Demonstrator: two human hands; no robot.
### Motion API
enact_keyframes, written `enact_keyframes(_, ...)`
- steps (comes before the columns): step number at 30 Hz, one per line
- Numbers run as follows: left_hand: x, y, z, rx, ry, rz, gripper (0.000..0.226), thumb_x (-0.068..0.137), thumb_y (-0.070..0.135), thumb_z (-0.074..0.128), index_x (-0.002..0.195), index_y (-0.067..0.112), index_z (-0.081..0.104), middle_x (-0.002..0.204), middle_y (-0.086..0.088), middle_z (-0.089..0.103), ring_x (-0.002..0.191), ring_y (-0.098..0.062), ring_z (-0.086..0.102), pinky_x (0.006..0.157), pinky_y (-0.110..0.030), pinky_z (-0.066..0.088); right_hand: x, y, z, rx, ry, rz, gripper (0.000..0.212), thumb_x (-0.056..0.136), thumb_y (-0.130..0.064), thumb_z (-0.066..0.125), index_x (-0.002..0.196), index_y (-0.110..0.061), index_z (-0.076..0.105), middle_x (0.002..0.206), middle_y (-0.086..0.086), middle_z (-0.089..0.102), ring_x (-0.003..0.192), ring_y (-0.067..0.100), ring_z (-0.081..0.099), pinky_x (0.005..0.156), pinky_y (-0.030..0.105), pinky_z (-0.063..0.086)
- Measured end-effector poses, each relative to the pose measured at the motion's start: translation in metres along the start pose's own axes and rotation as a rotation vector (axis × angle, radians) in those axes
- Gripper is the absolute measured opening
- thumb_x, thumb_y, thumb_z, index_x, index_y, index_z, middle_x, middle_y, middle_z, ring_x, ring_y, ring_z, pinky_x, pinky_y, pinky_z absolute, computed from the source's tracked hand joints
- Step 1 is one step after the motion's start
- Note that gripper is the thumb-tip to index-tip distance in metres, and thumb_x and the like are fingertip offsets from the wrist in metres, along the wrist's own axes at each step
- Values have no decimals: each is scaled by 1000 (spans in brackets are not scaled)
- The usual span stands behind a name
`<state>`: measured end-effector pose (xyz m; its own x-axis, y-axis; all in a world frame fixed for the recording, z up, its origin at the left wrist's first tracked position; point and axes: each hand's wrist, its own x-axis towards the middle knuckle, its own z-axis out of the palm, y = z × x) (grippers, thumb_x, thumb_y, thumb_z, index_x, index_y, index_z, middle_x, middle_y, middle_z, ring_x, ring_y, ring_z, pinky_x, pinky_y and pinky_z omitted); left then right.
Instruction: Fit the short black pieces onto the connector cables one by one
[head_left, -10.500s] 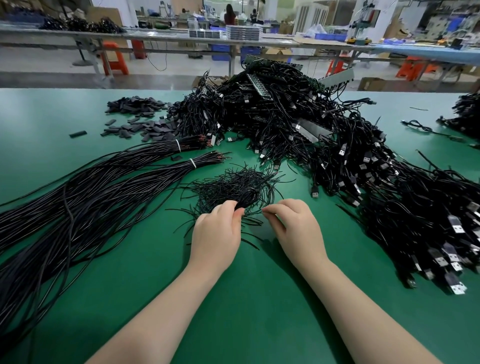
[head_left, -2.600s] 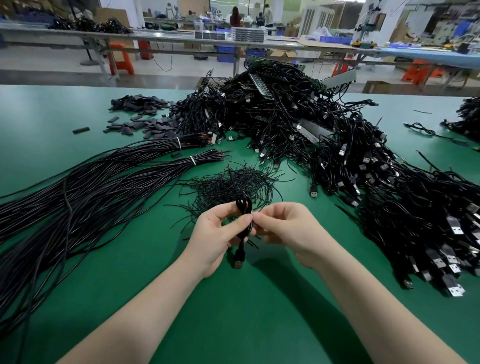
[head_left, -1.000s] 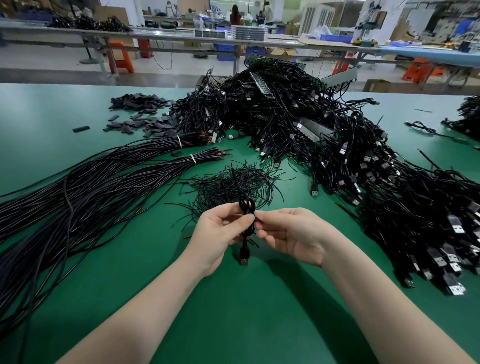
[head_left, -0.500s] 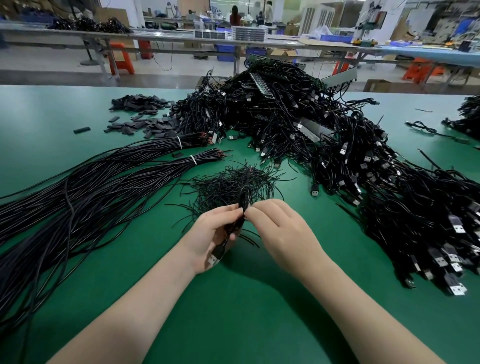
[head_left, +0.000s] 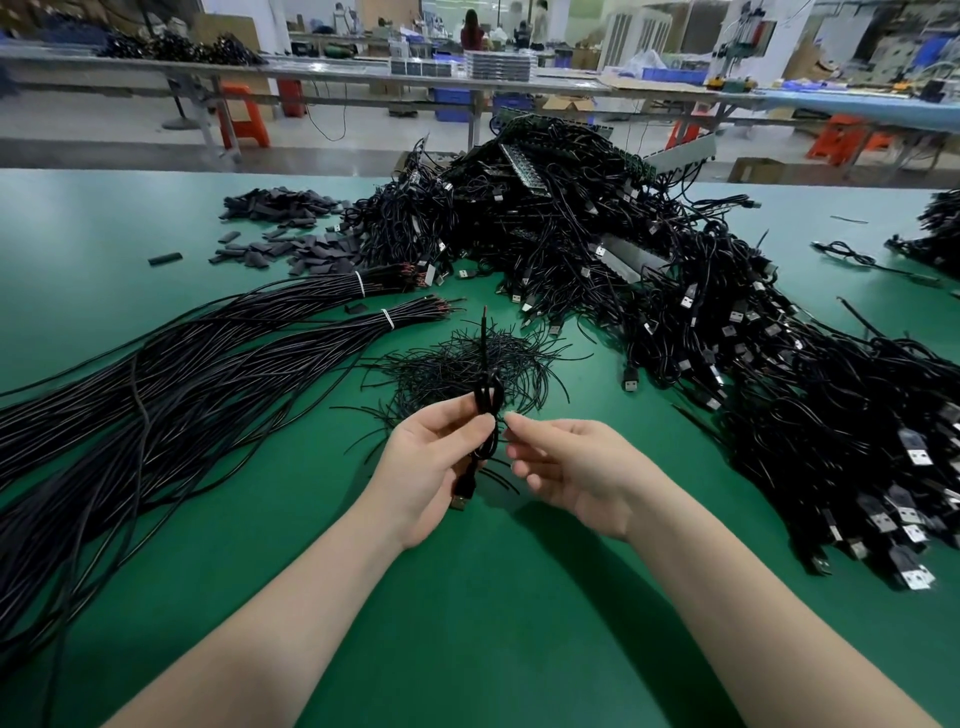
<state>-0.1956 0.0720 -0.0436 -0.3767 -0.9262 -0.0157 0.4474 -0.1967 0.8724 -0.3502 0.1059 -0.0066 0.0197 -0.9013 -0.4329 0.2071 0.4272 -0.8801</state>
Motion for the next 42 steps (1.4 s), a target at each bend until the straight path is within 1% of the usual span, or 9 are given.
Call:
enact_keyframes(12,1,-1,2,14,3,6,23,71,10,70,91,15,79,96,-6,75,88,-15,70,76,-22,55,-2,-3,0,160,-43,-27,14,68,-7,75,79,-2,69,66,5,68,56,10,62,54,17,54)
enact_keyframes(17,1,1,3,0,47,-10,24,72,13,71,95,14,76,95,-2,76,85,-10,71,70,-20,55,4,14,9,-457,273,-623,13,85,-8,72,74,-15,71,68,-4,68,64,10,59,67,21,49)
enact_keyframes(20,0,5,2,14,70,-93,24,71,21,73,95,17,73,81,4,72,65,-6,65,54,-18,50,10,21,5,-1065,435,-1284,11,78,6,72,83,-4,71,82,5,71,76,19,66,75,24,47)
enact_keyframes(22,0,6,1,-12,79,-146,24,70,23,75,93,15,72,74,2,68,57,-6,60,47,-17,46,14,25,1,-1213,442,-1460,18,71,13,75,86,2,71,85,11,70,78,28,67,77,27,48)
enact_keyframes(25,1,6,0,-33,103,-147,19,67,24,77,86,17,75,73,2,67,55,-6,59,47,-18,47,12,24,3,-975,371,-1284,9,81,0,73,86,-6,72,84,2,71,78,17,66,75,25,50)
enact_keyframes(29,1,4,0,-72,101,-64,15,70,19,72,83,23,79,89,2,75,72,-7,68,60,-19,53,5,16,11,-388,246,-545,31,84,-48,66,76,-18,69,63,-6,66,59,8,61,61,25,51)
enact_keyframes(32,1,1,1,-33,33,-6,20,72,13,70,88,19,79,96,-1,75,87,-11,69,74,-20,54,3,11,12,-77,93,-163,40,78,-51,71,76,-11,68,58,-2,60,53,12,57,50,23,47)
enact_keyframes(35,0,-1,1,4,15,14,24,71,10,70,94,14,77,98,-7,75,93,-16,69,81,-24,54,-2,4,10,68,-9,-55,34,63,-40,78,78,-11,69,61,0,62,51,10,57,47,19,47)
enact_keyframes(42,-1,-1,3,51,10,6,22,67,11,72,84,20,80,91,-2,75,87,-13,68,84,-26,55,-4,-4,1,67,-44,22,15,86,-18,69,80,-6,64,63,4,64,52,12,58,49,20,51)
